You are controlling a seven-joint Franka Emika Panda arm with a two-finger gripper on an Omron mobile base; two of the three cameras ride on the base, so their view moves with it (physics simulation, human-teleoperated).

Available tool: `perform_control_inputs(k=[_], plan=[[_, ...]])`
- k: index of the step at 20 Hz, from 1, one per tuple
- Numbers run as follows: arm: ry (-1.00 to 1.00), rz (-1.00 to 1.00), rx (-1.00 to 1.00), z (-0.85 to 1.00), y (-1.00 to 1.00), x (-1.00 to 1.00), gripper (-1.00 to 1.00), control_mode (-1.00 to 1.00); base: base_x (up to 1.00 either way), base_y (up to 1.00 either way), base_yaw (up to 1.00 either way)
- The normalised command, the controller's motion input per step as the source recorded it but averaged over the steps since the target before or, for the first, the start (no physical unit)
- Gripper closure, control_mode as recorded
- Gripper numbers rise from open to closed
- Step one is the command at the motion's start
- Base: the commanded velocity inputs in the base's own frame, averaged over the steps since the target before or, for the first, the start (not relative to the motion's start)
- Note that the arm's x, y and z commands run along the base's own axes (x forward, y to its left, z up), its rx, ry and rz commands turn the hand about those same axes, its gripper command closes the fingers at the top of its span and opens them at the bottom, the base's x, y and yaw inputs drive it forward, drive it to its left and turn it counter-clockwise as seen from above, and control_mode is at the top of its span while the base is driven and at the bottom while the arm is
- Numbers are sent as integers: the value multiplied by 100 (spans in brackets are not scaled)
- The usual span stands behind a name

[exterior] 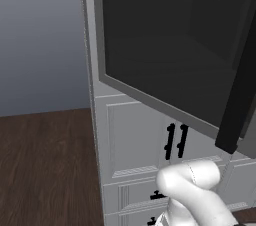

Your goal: Open the microwave, place the bowl with waffle inside the microwave, then close the microwave door and turn it on.

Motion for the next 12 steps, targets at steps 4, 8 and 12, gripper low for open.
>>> perform_control_inputs(k=[4,8,12], plan=[[35,20,42,-37,-15,100,-100,-100,0,0,0],[12,17,44,-52,15,98,-100,-100,0,0,0],[0,27,40,-71,14,58,-100,-100,0,0,0]])
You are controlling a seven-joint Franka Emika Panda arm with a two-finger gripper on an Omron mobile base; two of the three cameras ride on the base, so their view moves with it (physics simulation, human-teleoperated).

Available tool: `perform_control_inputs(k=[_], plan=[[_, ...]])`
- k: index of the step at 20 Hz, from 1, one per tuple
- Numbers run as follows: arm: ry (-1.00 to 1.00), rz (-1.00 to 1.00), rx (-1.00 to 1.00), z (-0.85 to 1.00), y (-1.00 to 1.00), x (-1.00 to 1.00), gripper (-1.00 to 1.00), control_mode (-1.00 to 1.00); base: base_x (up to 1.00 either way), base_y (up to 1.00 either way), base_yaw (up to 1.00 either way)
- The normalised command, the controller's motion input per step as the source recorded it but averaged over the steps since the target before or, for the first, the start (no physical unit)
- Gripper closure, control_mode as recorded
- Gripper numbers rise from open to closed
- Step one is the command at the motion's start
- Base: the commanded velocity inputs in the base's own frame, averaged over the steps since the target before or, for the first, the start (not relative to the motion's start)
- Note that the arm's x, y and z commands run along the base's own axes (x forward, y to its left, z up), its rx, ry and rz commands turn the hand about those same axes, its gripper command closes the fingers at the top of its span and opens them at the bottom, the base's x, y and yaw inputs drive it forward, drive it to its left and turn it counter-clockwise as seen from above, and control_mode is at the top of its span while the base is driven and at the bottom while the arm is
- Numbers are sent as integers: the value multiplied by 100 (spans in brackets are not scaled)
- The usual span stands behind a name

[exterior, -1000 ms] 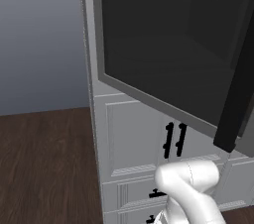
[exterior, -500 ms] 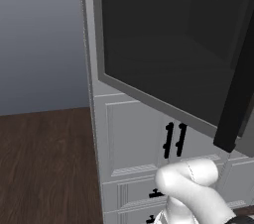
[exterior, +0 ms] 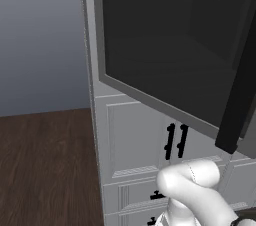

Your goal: Open the microwave, place the bowl with waffle inside the microwave, then close the microwave door and turn it on.

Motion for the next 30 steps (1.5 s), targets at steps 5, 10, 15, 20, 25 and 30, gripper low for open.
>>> perform_control_inputs(k=[5,10,15,20,25,30], plan=[[12,20,33,-25,16,98,-100,-100,0,0,0],[44,17,8,18,11,74,-100,-100,0,0,0],[28,17,2,0,30,17,-100,-100,0,0,0],[17,14,7,0,48,4,-100,-100,0,0,0],[15,16,9,0,60,0,-100,-100,0,0,0],[12,19,12,0,73,0,-100,-100,0,0,0]])
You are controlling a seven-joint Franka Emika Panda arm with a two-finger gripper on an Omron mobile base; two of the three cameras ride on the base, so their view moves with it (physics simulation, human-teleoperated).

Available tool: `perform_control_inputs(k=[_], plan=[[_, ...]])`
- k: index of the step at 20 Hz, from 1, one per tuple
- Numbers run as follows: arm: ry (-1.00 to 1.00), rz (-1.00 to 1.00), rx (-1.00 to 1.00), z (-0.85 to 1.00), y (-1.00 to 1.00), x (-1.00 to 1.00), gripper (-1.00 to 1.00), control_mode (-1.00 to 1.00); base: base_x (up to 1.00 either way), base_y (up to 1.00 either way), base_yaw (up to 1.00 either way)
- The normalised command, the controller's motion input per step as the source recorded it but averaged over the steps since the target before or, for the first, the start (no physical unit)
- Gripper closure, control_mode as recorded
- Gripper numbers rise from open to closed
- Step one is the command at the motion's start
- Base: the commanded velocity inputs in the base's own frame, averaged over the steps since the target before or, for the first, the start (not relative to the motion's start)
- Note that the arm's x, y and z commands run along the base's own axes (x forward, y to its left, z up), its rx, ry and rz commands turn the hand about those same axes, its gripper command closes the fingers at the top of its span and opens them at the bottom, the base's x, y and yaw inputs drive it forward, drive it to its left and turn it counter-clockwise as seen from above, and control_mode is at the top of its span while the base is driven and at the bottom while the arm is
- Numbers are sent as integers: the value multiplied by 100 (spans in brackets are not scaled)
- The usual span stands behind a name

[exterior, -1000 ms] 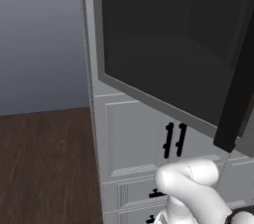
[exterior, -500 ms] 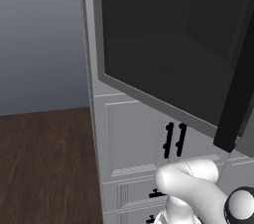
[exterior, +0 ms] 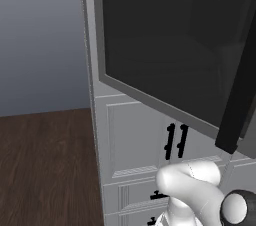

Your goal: Open the microwave, place the bowl with waffle inside the microwave, then close the microwave door and turn it on.

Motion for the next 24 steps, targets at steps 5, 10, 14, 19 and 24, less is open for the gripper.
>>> perform_control_inputs(k=[5,10,14,19,24], plan=[[6,20,13,0,86,-9,-100,-100,0,0,0],[1,17,17,-1,89,-25,-100,-100,0,0,0],[0,4,20,-4,84,-24,-100,-100,0,0,0],[0,0,18,-13,83,-10,-100,-100,0,0,0],[0,0,2,-1,21,0,-100,-100,0,0,0]])
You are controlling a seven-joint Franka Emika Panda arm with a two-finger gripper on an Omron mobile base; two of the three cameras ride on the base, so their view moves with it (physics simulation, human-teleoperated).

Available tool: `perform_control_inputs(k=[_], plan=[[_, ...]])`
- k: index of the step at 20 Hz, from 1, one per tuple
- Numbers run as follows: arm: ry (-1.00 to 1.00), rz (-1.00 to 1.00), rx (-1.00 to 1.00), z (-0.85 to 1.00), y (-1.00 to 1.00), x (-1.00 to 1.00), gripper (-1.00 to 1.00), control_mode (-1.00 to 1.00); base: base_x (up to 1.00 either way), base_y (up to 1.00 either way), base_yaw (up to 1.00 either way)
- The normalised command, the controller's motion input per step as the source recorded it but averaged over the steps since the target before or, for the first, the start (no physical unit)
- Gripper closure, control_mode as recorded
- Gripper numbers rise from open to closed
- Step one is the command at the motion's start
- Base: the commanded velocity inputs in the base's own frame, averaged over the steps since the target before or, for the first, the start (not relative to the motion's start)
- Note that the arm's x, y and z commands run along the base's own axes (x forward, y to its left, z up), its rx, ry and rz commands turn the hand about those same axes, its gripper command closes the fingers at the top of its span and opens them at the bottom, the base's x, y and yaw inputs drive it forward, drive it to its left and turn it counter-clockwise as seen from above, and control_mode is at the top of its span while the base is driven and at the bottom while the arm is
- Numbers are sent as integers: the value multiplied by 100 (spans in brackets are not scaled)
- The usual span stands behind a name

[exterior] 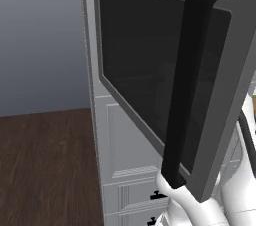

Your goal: Open the microwave, place the bowl with waffle inside the microwave, then close the microwave door and turn it on.

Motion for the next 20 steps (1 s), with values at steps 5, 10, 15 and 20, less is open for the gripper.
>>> perform_control_inputs(k=[5,10,15,20], plan=[[-8,0,0,22,-92,-36,-100,-100,0,0,0],[-2,-8,0,9,-100,-47,-100,-100,0,0,0],[-19,-6,-7,0,-100,-62,-100,-100,0,0,0],[-25,-8,-15,-4,-100,-61,-100,-100,0,0,0]])
